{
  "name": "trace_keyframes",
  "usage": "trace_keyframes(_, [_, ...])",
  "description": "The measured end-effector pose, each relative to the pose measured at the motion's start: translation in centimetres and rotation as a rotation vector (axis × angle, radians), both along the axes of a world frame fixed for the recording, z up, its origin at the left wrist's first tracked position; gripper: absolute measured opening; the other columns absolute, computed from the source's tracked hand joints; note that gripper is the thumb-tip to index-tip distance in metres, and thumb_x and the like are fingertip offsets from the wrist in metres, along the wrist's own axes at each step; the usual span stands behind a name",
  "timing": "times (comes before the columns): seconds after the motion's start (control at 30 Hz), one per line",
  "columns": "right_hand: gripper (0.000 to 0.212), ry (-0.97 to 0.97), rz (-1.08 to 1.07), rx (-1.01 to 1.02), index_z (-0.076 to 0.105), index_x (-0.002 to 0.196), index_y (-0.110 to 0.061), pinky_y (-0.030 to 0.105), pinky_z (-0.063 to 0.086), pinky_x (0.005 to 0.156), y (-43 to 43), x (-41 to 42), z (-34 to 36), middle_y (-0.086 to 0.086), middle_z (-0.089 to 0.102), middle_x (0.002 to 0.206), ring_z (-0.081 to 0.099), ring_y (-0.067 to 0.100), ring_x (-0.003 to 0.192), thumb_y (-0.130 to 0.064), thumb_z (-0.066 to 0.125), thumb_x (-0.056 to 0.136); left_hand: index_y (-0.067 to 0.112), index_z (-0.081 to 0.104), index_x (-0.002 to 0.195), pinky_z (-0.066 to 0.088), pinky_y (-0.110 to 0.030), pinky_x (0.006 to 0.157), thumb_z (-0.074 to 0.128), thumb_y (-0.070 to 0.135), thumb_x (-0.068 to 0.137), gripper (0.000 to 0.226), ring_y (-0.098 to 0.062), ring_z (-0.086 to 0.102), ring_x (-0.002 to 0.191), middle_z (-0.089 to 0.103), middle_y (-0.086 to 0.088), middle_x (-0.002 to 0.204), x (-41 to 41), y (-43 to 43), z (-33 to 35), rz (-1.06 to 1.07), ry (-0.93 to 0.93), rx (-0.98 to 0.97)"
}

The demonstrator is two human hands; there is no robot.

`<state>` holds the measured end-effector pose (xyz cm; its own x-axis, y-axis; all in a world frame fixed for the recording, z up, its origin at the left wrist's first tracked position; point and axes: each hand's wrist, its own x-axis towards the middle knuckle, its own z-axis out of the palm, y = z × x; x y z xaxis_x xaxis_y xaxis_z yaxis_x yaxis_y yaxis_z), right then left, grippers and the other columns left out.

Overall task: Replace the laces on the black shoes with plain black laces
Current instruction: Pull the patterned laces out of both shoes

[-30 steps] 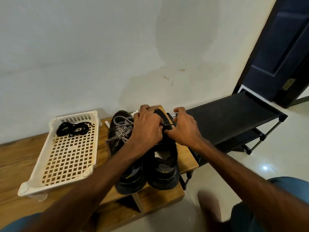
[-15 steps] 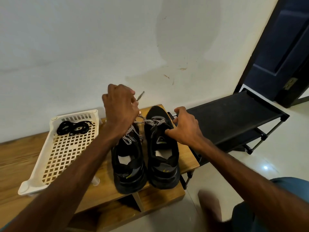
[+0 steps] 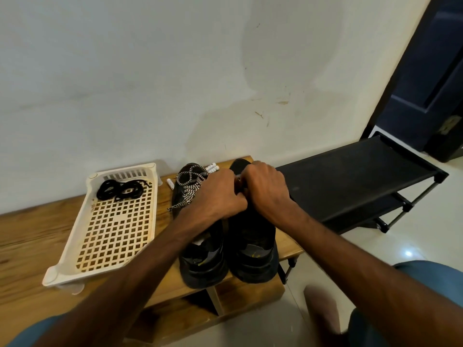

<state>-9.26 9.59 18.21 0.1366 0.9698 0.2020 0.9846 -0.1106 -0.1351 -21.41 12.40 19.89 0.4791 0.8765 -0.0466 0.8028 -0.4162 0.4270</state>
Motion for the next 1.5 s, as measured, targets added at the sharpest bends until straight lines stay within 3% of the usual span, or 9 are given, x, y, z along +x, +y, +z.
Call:
trace_keyframes(0.2, [0.019, 0.069, 0.039, -0.046, 0.067, 0.096, -0.004, 0.036, 0.054, 0.073, 0.3, 0.4, -0.1, 0.013, 0.065, 0.100, 0.067, 0.030, 0.087, -0.019, 0.073, 0.088, 0.012, 0.071, 0.097, 0.059, -0.040, 0.076, 0.071, 0.022, 0.074, 0.025, -0.026, 0.068, 0.081, 0.069, -0.005, 0.084, 0.0, -0.3, -1.5, 0.023, -0.031, 0.100])
trace_keyframes(0.33, [0.010, 0.387, -0.040, -0.039, 0.079, 0.080, -0.012, 0.032, 0.059, 0.067, 0.2, 2.1, -0.2, 0.005, 0.074, 0.080, 0.070, 0.019, 0.073, -0.019, 0.073, 0.083, 0.012, 0.080, 0.095, 0.059, -0.040, 0.081, 0.072, 0.025, 0.080, 0.022, -0.025, 0.071, 0.082, 0.075, -0.005, 0.085, -0.2, 0.0, -2.2, 0.116, -0.144, 0.163])
trace_keyframes(0.57, [0.011, 1.611, -0.439, -0.052, 0.067, 0.102, 0.008, 0.028, 0.063, 0.062, -0.5, 5.1, -0.8, 0.022, 0.074, 0.100, 0.075, 0.024, 0.077, 0.000, 0.061, 0.097, 0.011, 0.082, 0.089, 0.062, -0.037, 0.075, 0.074, 0.020, 0.080, 0.015, -0.019, 0.070, 0.072, 0.076, -0.005, 0.078, -0.4, 0.4, -2.7, 0.120, -0.199, 0.166])
trace_keyframes(0.73, [0.022, 0.733, -0.049, 0.149, 0.071, 0.104, -0.016, 0.027, 0.058, 0.077, -0.4, 4.1, -1.2, -0.003, 0.070, 0.102, 0.066, 0.010, 0.090, -0.027, 0.078, 0.086, 0.011, 0.080, 0.089, 0.059, -0.037, 0.078, 0.066, 0.025, 0.090, 0.021, -0.022, 0.069, 0.071, 0.075, -0.006, 0.077, -0.5, 0.2, -2.8, 0.095, -0.177, 0.195])
trace_keyframes(0.87, [0.021, 0.183, 0.172, -0.021, 0.078, 0.101, -0.014, 0.040, 0.059, 0.084, -0.1, 2.2, -1.0, 0.004, 0.072, 0.111, 0.067, 0.020, 0.102, -0.026, 0.075, 0.084, 0.010, 0.080, 0.083, 0.057, -0.038, 0.074, 0.061, 0.022, 0.092, 0.024, -0.020, 0.065, 0.063, 0.071, -0.007, 0.068, -0.6, 0.5, -2.3, 0.073, -0.190, 0.171])
trace_keyframes(1.03, [0.014, 0.206, 0.183, 0.060, 0.081, 0.095, -0.009, 0.040, 0.058, 0.084, 0.1, 1.3, -1.4, 0.006, 0.072, 0.112, 0.067, 0.022, 0.100, -0.016, 0.069, 0.092, 0.006, 0.079, 0.076, 0.057, -0.040, 0.064, 0.062, 0.017, 0.089, 0.024, -0.020, 0.062, 0.055, 0.068, -0.009, 0.062, -0.6, 0.4, -2.4, 0.066, -0.202, 0.183])
trace_keyframes(1.2, [0.007, 0.855, -0.111, 0.244, 0.082, 0.085, -0.023, 0.013, 0.051, 0.082, 0.0, 4.9, 0.4, -0.014, 0.076, 0.100, 0.070, 0.000, 0.093, -0.018, 0.083, 0.081, 0.005, 0.079, 0.078, 0.059, -0.038, 0.064, 0.062, 0.017, 0.090, 0.025, -0.020, 0.062, 0.054, 0.069, -0.008, 0.063, -0.8, 0.6, -2.6, 0.088, -0.217, 0.188])
trace_keyframes(1.3, [0.009, 1.209, -0.369, 0.355, 0.080, 0.083, -0.023, 0.021, 0.060, 0.081, -0.7, 6.9, 1.0, -0.011, 0.078, 0.085, 0.074, 0.007, 0.089, -0.016, 0.085, 0.079, 0.005, 0.080, 0.082, 0.061, -0.037, 0.065, 0.061, 0.019, 0.092, 0.026, -0.020, 0.065, 0.055, 0.073, -0.009, 0.069, -0.6, 0.6, -2.8, 0.095, -0.221, 0.177])
trace_keyframes(1.5, [0.049, 0.419, 0.068, 0.141, 0.067, 0.132, -0.024, 0.034, 0.042, 0.110, -1.4, 3.2, -0.6, 0.001, 0.052, 0.145, 0.045, 0.016, 0.134, -0.034, 0.079, 0.085, 0.008, 0.080, 0.080, 0.059, -0.038, 0.064, 0.061, 0.021, 0.091, 0.025, -0.017, 0.063, 0.053, 0.069, -0.006, 0.063, -0.7, 0.5, -2.8, 0.090, -0.239, 0.180])
